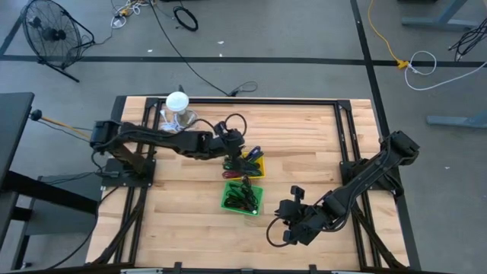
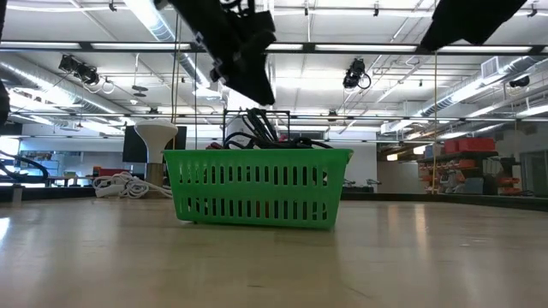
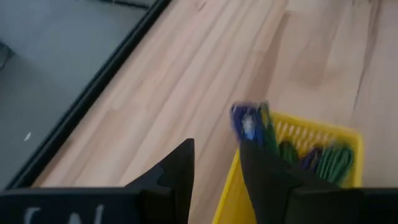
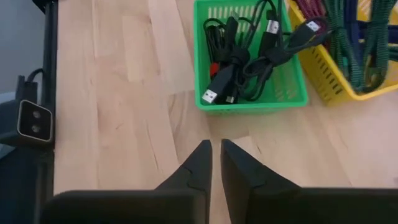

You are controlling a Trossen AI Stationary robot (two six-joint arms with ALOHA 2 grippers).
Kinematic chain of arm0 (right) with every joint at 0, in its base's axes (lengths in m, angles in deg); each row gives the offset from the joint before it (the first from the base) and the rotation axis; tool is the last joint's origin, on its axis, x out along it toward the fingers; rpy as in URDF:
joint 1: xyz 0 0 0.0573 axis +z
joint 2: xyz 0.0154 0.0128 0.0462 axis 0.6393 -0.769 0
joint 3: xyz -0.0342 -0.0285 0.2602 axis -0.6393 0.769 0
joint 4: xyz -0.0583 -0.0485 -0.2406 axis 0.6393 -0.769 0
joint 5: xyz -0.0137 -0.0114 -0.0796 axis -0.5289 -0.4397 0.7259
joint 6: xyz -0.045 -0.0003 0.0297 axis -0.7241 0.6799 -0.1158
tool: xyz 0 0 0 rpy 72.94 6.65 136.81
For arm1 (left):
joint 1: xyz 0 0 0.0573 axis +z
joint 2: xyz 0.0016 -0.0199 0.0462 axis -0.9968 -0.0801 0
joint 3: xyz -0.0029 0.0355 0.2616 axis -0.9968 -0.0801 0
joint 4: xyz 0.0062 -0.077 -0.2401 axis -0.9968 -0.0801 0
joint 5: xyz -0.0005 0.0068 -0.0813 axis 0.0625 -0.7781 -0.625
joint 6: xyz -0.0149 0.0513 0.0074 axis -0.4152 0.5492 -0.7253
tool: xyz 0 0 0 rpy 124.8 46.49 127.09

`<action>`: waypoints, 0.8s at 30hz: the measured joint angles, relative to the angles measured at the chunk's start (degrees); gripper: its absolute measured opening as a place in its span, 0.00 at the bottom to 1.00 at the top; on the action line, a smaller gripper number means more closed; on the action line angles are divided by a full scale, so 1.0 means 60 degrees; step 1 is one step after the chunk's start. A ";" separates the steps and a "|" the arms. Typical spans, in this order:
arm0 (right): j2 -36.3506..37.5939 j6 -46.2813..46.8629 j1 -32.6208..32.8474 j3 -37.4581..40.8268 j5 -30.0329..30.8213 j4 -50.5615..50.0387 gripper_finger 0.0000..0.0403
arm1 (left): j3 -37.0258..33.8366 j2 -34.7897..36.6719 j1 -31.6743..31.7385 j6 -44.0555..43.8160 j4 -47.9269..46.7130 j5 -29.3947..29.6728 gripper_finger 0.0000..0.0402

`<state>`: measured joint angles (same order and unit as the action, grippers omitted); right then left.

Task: Pick & Place USB Port
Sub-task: Return to Home Position

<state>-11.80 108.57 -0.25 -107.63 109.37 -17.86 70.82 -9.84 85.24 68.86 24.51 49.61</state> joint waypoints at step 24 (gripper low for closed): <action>0.0000 -0.1910 -0.0335 0.0194 0.2436 0.1361 0.09 | -0.1754 0.1532 -0.0365 0.0004 -0.2105 0.0766 0.29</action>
<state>-11.80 97.10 -2.26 -106.46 123.98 -9.69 60.29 -0.65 83.05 68.88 11.88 54.21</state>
